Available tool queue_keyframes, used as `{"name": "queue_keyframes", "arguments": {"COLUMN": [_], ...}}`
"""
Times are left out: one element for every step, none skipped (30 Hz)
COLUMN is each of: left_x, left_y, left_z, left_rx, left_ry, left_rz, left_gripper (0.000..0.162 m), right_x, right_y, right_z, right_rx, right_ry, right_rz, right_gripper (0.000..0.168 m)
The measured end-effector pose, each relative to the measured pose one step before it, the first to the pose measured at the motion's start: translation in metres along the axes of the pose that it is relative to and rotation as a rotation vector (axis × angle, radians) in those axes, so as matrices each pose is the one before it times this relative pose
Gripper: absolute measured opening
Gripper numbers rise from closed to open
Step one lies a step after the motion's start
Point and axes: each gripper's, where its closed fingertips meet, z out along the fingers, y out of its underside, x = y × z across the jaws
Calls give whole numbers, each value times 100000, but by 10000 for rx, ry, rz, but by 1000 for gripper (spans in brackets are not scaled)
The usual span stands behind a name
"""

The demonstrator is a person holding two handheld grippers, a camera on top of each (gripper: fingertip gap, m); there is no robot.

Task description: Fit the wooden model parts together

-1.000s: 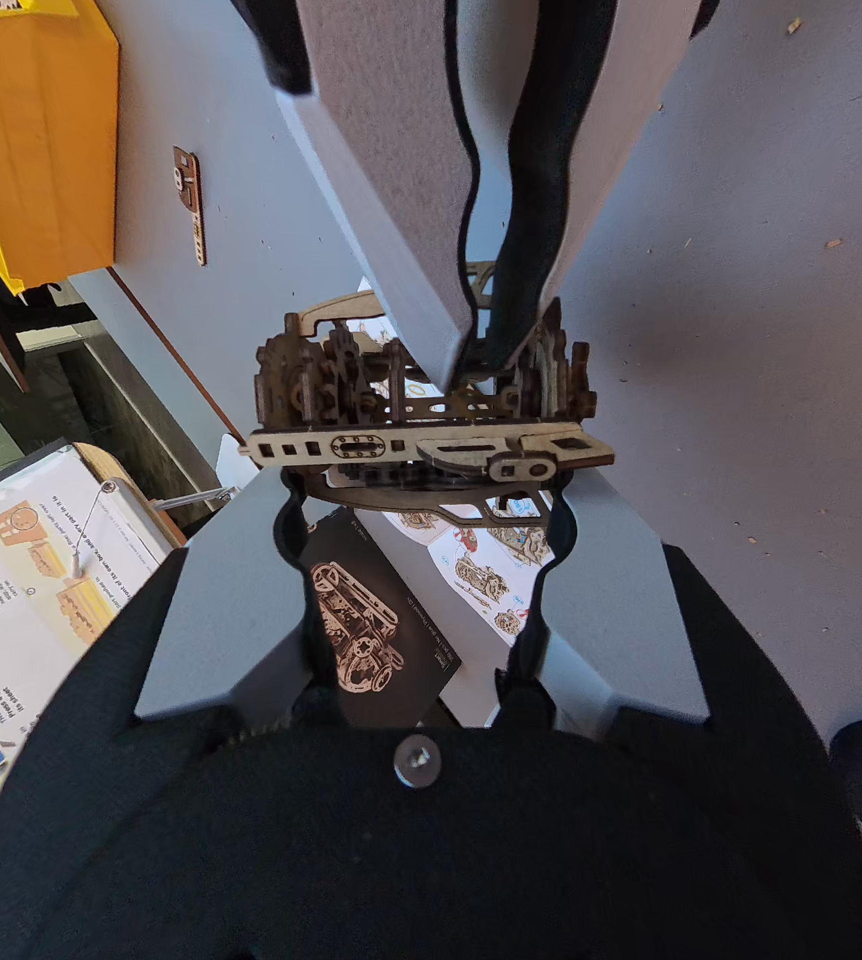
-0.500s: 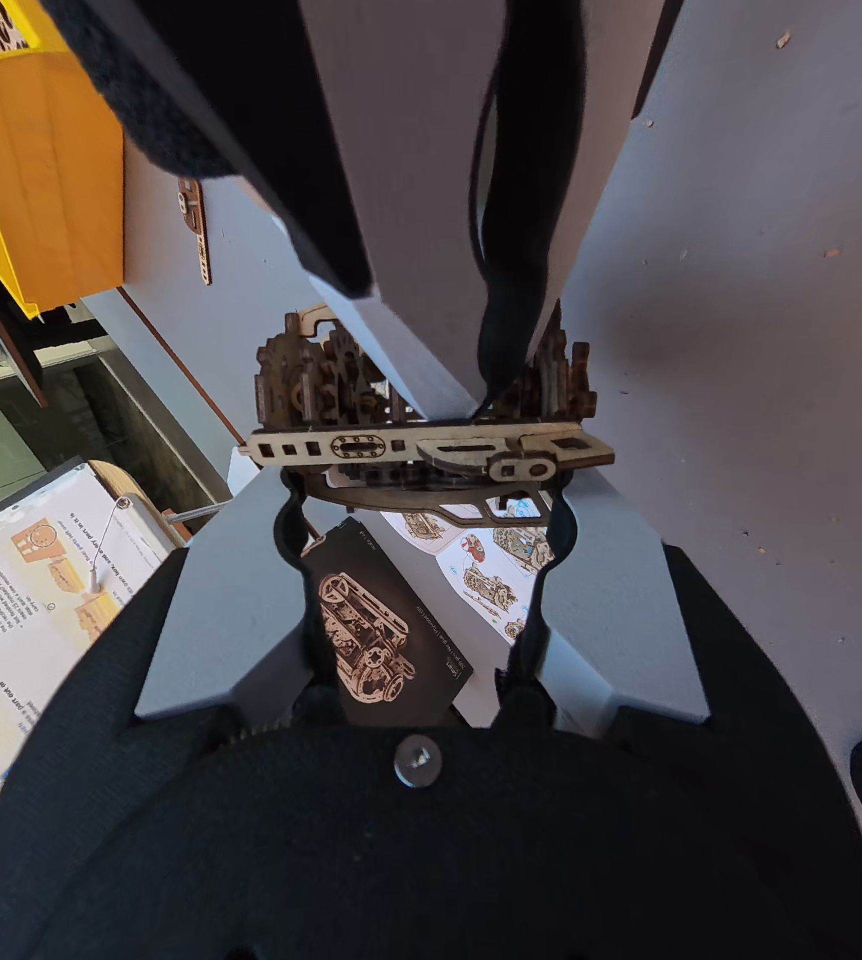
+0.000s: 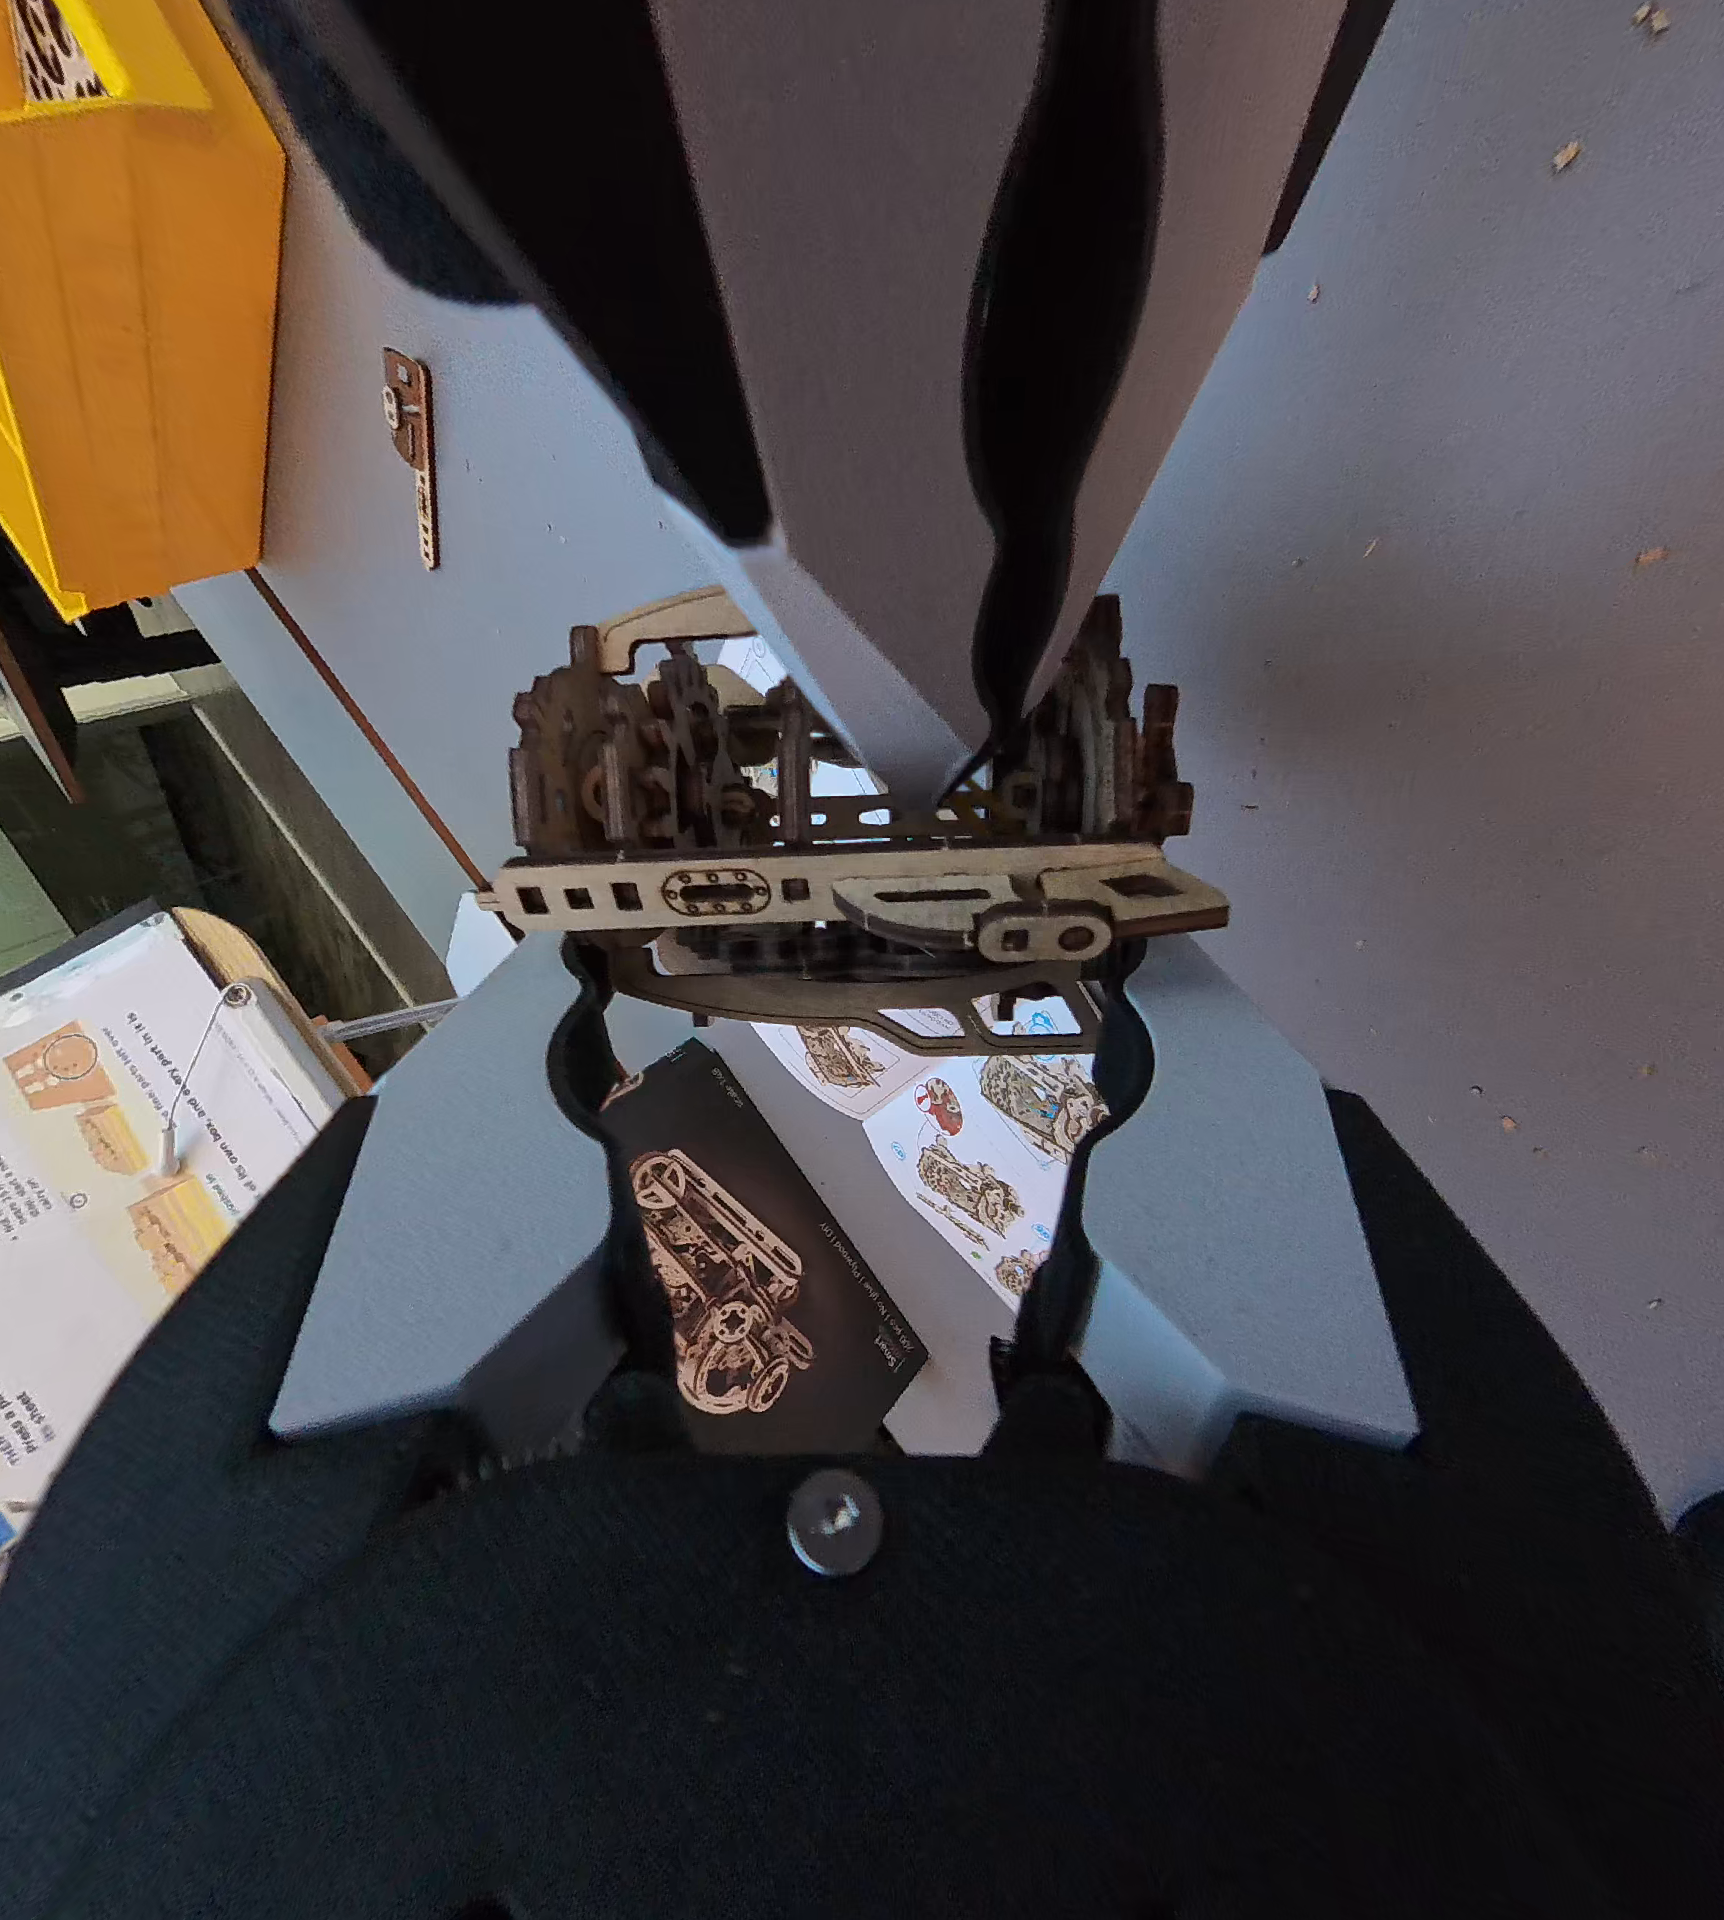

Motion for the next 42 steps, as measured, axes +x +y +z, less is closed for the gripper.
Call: {"name": "queue_keyframes", "arguments": {"left_x": [-6, -31, -35, -15, 18, 18, 43, 36, 45, 44, 57, 115, 151, 214, 285, 340, 341, 335, 371, 387, 392, 385, 369, 295, 210, 147, 210, 304, 272, 195, 136, 97, 136, 183, 180, 140, 57, 61, 18, -40, 17, 39], "left_y": [111, 106, 94, 84, 56, 29, 33, 22, 19, 42, 53, 38, 4, 8, 1, -8, -14, 7, 18, -10, -22, 10, 12, 39, 128, 250, 283, 211, 159, 163, 134, 90, 38, -59, -150, -56, -15, 31, 113, 151, 16, -47], "left_z": [-23, -25, -15, -13, -8, -8, -13, -2, -11, 10, 20, 37, 31, 38, 65, 81, 96, 108, 130, 113, 110, 114, 110, 134, 137, 149, 164, 151, 151, 143, 108, 79, 40, 10, -39, -24, -21, -26, 0, 0, -21, -36], "left_rx": [0, 4, 5, -3, 3, 15, 20, 27, 37, 39, 50, 79, 114, 133, 144, 175, 201, 203, 220, 256, 273, 261, 265, 263, 203, 109, 71, 101, 112, 74, 72, 84, 89, 149, 198, 136, 124, 104, 32, -23, 46, 57], "left_ry": [9, -14, -30, -24, -12, -12, 16, 18, 22, 28, 49, 85, 95, 130, 170, 190, 169, 165, 185, 195, 204, 213, 212, 167, 86, 4, -12, 12, 0, -45, -107, -151, -130, -76, -43, -42, -68, -55, -88, -140, -127, -105], "left_rz": [-79, -60, -38, -25, -27, -38, -48, -65, -89, -131, -182, -219, -257, -308, -366, -386, -394, -415, -436, -449, -453, -448, -433, -385, -271, -92, 75, 123, 110, 124, 199, 224, 196, 142, 63, 20, 4, -5, 9, 63, 90, 69], "left_gripper": [94, 93, 93, 93, 93, 94, 94, 94, 94, 93, 93, 93, 94, 93, 94, 94, 94, 94, 94, 94, 94, 94, 94, 94, 94, 94, 94, 94, 94, 94, 94, 94, 94, 94, 94, 94, 94, 94, 94, 94, 94, 94], "right_x": [145, 137, 208, 238, 270, 173, 115, 133, 142, 131, -28, -85, -37, 2, -14, -10, 98, 151, 222, 267, 274, 175, -2, -158, -206, -301, -290, -294, -272, -185, -202, -272, -242, -213, -269, -293, -311, -299, -286, -336, -249, -132], "right_y": [-63, -49, -36, -12, 6, -50, -70, -22, -41, -104, -130, -101, 16, 60, 55, 22, 10, 9, 69, 199, 297, 308, 278, 233, 122, 0, -51, -11, 54, 29, 8, 42, 35, 48, 62, 39, -11, -14, -1, -39, -71, 12], "right_z": [-190, -195, -184, -186, -173, -176, -159, -132, -150, -166, -158, -136, -113, -116, -153, -192, -216, -237, -207, -154, -110, -61, -14, 41, 38, 48, 35, 73, 111, 134, 131, 167, 173, 224, 271, 279, 282, 306, 306, 281, 237, 218], "right_rx": [76, 72, 67, 50, 41, 77, 87, 46, 43, 90, 96, 95, 51, 49, 90, 131, 142, 157, 106, 8, -63, -79, -74, -67, -27, 31, 47, 18, -25, -3, 22, 4, 12, 17, 1, -1, 7, -12, -52, -53, -38, -97], "right_ry": [78, 76, 123, 131, 138, 77, 60, 81, 110, 107, 6, -39, -9, 11, -28, -65, -45, -52, -46, -51, -75, -148, -251, -320, -305, -293, -239, -230, -203, -149, -134, -160, -143, -120, -165, -180, -179, -171, -175, -205, -142, -77], "right_rz": [173, 169, 160, 159, 174, 183, 177, 170, 140, 138, 209, 259, 301, 319, 356, 423, 467, 476, 481, 455, 424, 428, 446, 444, 393, 260, 175, 149, 138, 89, 32, 1, 8, 23, 36, 19, -31, -23, 18, -6, -40, -65], "right_gripper": [0, 0, 0, 0, 0, 0, 0, 0, 0, 0, 0, 0, 0, 0, 1, 0, 0, 0, 0, 0, 0, 0, 0, 0, 0, 0, 0, 0, 0, 0, 0, 0, 0, 0, 0, 0, 0, 0, 0, 0, 0, 0]}}
